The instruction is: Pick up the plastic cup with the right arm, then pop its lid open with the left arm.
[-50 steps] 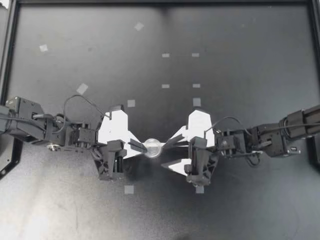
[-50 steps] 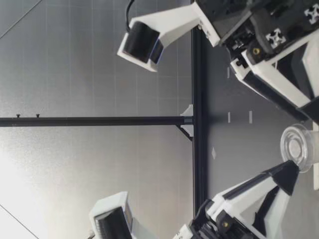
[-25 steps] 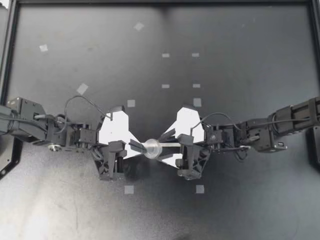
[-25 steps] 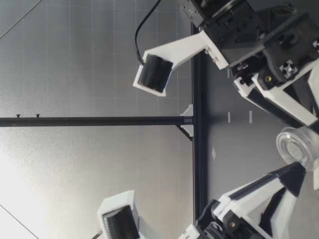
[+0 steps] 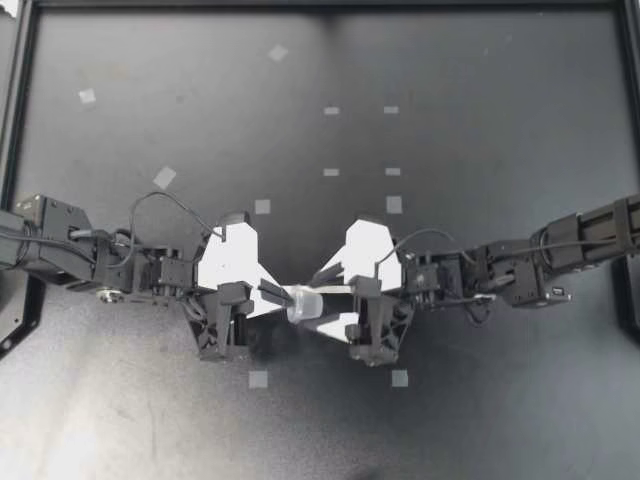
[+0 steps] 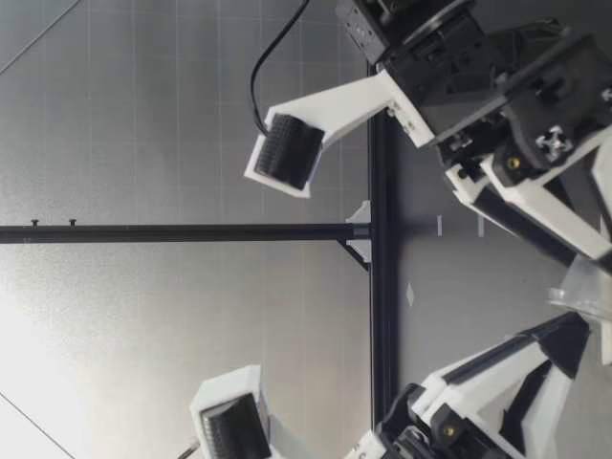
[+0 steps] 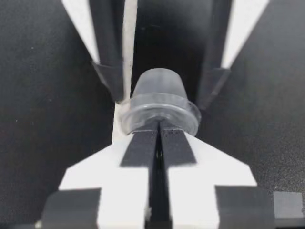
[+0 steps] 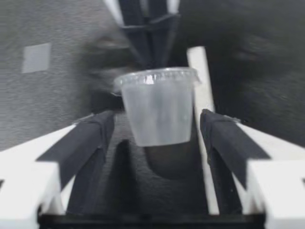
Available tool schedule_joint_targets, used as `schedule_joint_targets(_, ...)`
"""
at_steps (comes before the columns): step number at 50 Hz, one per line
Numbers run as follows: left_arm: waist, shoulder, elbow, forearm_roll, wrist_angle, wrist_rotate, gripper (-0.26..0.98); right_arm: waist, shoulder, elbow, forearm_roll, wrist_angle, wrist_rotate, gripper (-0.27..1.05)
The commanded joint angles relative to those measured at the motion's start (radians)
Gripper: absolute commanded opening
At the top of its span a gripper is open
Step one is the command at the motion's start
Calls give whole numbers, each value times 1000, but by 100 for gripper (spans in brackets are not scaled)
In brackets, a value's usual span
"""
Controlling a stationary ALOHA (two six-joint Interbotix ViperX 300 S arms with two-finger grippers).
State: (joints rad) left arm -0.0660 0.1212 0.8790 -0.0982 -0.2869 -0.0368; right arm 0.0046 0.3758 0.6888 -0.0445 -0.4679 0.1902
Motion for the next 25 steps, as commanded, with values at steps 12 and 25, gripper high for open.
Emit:
schedule_joint_targets(12, 3, -5, -15, 2, -9, 0, -1, 8, -20, -40, -9, 83, 0, 64)
schedule_joint_targets(25, 3, -5, -12, 2, -8, -5, -1, 8, -29, -46, -9, 94, 0, 41)
